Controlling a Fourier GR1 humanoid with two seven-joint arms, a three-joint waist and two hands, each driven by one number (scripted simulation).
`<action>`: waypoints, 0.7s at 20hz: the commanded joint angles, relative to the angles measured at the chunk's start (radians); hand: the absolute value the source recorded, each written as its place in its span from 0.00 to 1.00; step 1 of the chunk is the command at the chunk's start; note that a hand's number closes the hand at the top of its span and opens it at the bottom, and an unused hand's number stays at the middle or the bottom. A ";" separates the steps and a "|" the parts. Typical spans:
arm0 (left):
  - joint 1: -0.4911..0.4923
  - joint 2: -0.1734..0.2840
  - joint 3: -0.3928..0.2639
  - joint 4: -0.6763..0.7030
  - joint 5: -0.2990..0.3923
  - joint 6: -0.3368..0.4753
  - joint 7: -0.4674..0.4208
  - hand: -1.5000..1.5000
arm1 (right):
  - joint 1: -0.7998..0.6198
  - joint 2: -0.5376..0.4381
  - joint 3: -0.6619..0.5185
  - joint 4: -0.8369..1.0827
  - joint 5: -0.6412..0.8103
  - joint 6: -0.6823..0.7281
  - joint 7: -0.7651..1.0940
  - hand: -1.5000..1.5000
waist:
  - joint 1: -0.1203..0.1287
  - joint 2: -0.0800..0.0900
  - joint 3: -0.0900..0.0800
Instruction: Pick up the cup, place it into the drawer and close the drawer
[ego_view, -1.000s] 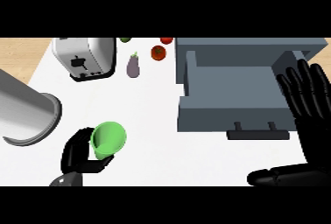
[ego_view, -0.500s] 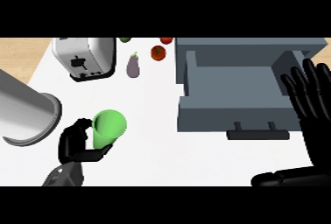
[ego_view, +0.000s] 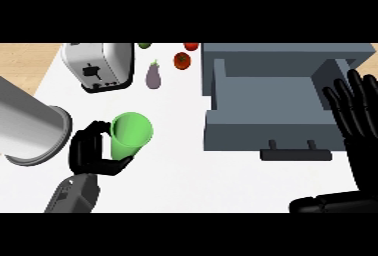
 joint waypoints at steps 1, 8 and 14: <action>-0.005 0.007 -0.043 -0.229 0.038 -0.012 0.188 1.00 | 0.005 0.019 0.026 0.025 0.036 -0.009 -0.024 0.00 | 0.011 -0.004 0.001; -0.047 -0.048 -0.106 -0.486 0.080 0.081 0.446 1.00 | -0.058 -0.014 -0.015 0.006 -0.002 -0.025 0.051 0.00 | 0.003 0.000 0.000; -0.187 -0.103 -0.149 -0.542 0.050 0.232 0.566 1.00 | 0.004 0.005 0.012 -0.045 0.015 -0.019 0.033 0.00 | -0.009 0.002 0.000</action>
